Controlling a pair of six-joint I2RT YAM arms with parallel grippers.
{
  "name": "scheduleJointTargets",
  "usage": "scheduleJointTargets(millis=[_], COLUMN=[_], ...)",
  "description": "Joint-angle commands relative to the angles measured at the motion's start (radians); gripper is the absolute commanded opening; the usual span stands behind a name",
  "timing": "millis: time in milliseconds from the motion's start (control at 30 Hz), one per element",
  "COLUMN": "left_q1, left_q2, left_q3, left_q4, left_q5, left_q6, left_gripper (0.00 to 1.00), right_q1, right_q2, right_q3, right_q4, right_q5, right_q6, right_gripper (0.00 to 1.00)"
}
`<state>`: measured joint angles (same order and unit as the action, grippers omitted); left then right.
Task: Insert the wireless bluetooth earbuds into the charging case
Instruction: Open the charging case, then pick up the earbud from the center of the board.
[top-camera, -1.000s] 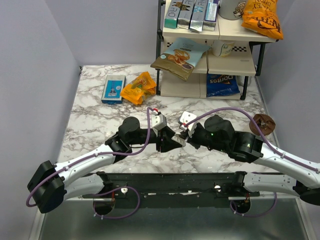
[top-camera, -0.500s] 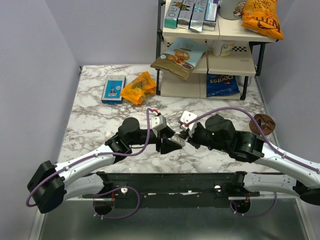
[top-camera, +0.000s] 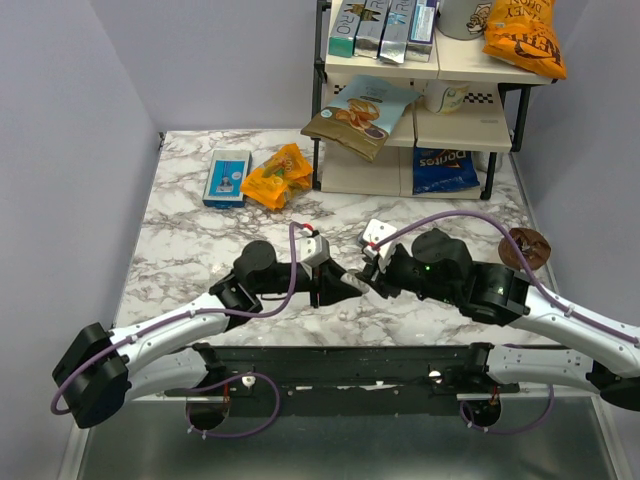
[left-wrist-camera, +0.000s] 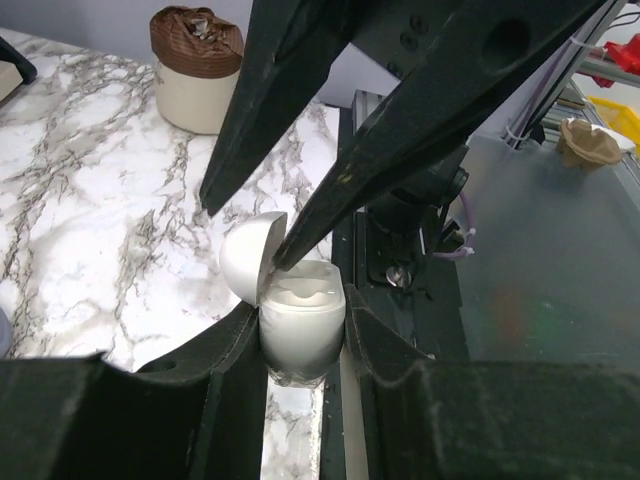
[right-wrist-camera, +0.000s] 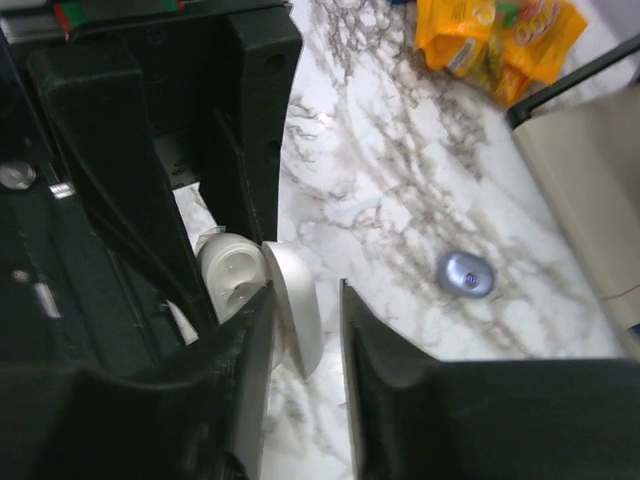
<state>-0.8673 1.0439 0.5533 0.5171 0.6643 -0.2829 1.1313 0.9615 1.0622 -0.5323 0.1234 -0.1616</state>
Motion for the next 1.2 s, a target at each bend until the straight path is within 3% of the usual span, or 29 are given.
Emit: scheduleJointTargets(millis=[0, 33, 133, 300, 367, 500, 667, 800, 1167], left_q1=[-0.004, -0.006, -0.006, -0.007, -0.01, -0.025, -0.048, -0.081, -0.128], left_q2=[-0.03, -0.033, -0.05, -0.111, -0.157, -0.272, -0.395, -0.418, -0.466], left_q3=[-0.039, -0.044, -0.064, -0.122, -0.168, -0.246, -0.325, -0.339, -0.357], left_q4=[0.061, 0.063, 0.067, 0.102, 0.129, 0.133, 0.127, 0.101, 0.05], left_q5=[-0.044, -0.051, -0.086, -0.187, -0.26, -0.432, -0.518, -0.595, -0.7], left_q6=[-0.024, -0.027, -0.038, -0.058, -0.065, -0.068, -0.041, -0.036, -0.022], left_gripper=[0.0, 0.0, 0.0, 0.0, 0.0, 0.0, 0.0, 0.0, 0.0], right_q1=[0.007, 0.007, 0.007, -0.03, -0.118, -0.281, -0.298, -0.298, -0.298], right_q2=[-0.024, -0.027, -0.046, -0.087, -0.095, -0.102, -0.037, 0.048, 0.341], right_q3=[0.042, 0.045, 0.054, 0.044, 0.021, -0.106, -0.309, -0.393, -0.37], right_q4=[0.011, 0.011, 0.009, 0.015, 0.003, 0.002, 0.087, 0.201, 0.258], right_q5=[0.07, 0.084, 0.136, 0.241, 0.233, 0.018, -0.105, -0.232, -0.177], right_q6=[0.054, 0.063, 0.096, 0.189, 0.238, 0.403, 0.514, 0.562, 0.58], right_gripper=[0.54, 0.63, 0.72, 0.75, 0.75, 0.7, 0.51, 0.48, 0.45])
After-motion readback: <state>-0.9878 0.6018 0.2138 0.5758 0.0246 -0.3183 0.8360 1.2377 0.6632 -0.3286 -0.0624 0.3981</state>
